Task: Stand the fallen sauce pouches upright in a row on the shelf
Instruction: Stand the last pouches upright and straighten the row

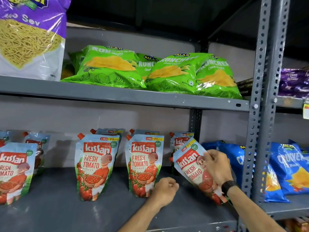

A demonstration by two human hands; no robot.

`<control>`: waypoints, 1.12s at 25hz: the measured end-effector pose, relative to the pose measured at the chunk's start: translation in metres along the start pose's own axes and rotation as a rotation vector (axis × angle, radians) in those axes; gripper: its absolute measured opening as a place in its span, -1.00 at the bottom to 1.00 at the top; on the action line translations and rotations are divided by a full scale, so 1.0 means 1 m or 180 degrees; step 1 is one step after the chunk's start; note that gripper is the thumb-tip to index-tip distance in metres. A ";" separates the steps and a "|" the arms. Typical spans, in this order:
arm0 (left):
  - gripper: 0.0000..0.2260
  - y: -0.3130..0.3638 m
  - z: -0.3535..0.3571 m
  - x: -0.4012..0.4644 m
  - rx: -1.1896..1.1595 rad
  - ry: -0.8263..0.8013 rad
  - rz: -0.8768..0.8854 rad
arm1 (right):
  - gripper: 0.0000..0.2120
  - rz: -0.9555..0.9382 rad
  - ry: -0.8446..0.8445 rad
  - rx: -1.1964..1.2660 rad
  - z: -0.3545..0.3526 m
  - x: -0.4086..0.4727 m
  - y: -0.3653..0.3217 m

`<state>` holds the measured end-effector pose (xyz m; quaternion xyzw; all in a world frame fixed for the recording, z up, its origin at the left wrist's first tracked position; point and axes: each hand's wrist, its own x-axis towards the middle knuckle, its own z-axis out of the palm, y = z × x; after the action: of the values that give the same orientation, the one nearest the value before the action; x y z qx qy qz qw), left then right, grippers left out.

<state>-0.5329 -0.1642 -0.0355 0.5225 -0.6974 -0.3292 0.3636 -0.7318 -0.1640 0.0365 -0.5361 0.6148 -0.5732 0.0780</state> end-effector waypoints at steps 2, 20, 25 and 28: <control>-0.72 0.011 0.012 0.011 -0.0408 -0.0050 -0.0060 | -0.80 0.0279 -0.0106 0.0793 -0.008 0.001 -0.005; -0.75 0.039 0.012 0.069 -0.0842 0.0860 -0.0132 | -0.77 0.1281 -0.0178 0.2453 0.019 0.033 0.027; -0.74 0.032 0.019 0.068 -0.1044 0.0824 -0.0274 | -0.77 0.1347 -0.0211 0.2336 0.033 0.038 0.045; -0.73 0.030 0.022 0.070 -0.1172 0.0721 -0.0222 | -0.78 0.1297 -0.0157 0.2342 0.036 0.040 0.047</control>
<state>-0.5796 -0.2230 -0.0108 0.5047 -0.5618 -0.4025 0.5173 -0.7494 -0.2271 0.0085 -0.3535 0.4605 -0.7144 0.3907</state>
